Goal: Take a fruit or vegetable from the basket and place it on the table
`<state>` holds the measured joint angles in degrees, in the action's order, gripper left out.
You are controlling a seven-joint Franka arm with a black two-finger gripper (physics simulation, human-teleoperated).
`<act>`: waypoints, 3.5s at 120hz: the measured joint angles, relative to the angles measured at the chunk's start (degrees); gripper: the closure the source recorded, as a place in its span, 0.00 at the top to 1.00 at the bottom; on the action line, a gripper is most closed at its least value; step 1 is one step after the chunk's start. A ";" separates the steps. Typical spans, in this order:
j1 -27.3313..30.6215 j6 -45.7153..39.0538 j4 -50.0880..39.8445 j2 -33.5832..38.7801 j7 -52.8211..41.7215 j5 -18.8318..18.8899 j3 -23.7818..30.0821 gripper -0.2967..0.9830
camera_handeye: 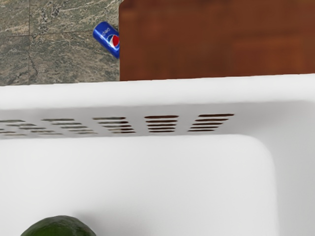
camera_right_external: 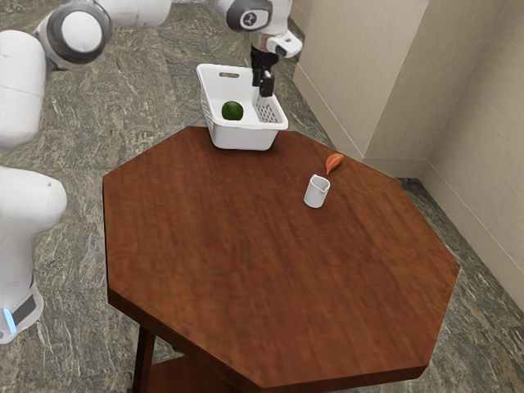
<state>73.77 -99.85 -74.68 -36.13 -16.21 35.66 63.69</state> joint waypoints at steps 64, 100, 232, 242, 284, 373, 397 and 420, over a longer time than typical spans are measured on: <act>1.80 -5.24 -4.44 -1.33 -5.33 2.28 -3.14 0.76; -0.10 -5.73 -1.53 -4.30 -7.03 3.52 -3.24 0.77; 0.60 -6.82 -0.74 -7.38 -9.24 3.01 -9.06 0.77; 0.65 -7.09 -0.79 -7.56 -9.29 3.01 -9.11 0.77; 0.51 -7.71 -0.87 -7.85 -9.49 3.06 -9.21 0.63; 15.88 -1.23 -9.60 0.98 -9.89 1.26 22.19 0.55; 34.23 1.76 -25.68 0.77 -9.97 0.71 44.91 0.55; 46.07 2.73 -35.10 0.21 -10.00 -0.58 51.57 0.54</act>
<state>119.84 -97.12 -109.78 -35.92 -26.21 35.08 115.26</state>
